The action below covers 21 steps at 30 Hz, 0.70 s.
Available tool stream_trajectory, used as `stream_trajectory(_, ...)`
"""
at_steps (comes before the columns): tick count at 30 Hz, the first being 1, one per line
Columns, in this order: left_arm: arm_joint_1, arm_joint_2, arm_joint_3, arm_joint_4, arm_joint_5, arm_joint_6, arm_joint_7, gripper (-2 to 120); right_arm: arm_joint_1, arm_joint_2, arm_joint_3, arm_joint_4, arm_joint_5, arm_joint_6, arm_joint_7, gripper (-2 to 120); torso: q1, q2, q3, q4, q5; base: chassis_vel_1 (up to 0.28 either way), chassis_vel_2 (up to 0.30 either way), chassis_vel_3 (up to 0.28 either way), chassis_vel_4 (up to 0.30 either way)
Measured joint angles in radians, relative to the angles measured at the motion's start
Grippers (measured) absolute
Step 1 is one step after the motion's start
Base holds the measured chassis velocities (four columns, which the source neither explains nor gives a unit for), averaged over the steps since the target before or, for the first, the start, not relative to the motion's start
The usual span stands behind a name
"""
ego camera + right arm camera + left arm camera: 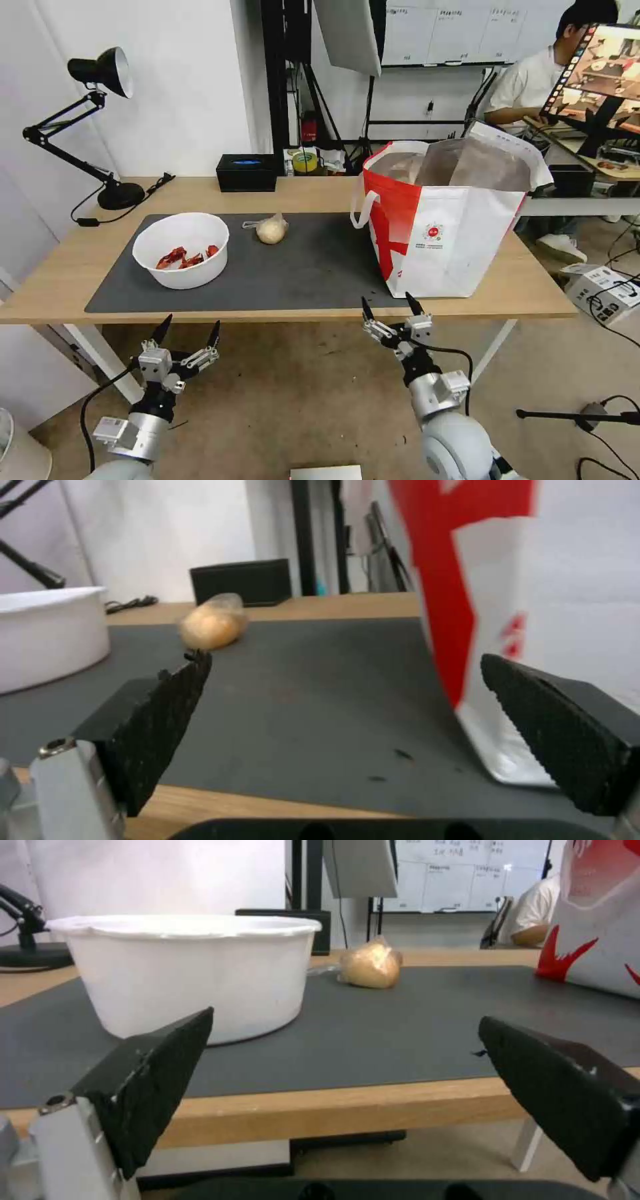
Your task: Pick up the trash from the table and place it into the takeout bag.
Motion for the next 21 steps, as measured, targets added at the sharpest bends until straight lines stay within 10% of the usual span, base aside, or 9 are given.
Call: stream_trajectory(21,-0.013,0.014,0.002,0.015,-0.005,0.005,-0.001,100,0.458,0.049,-0.26,-0.156,0.091,-0.29,0.145,100,0.0,0.0,0.0,0.0001,-0.0001,0.0,0.0,0.0,0.0)
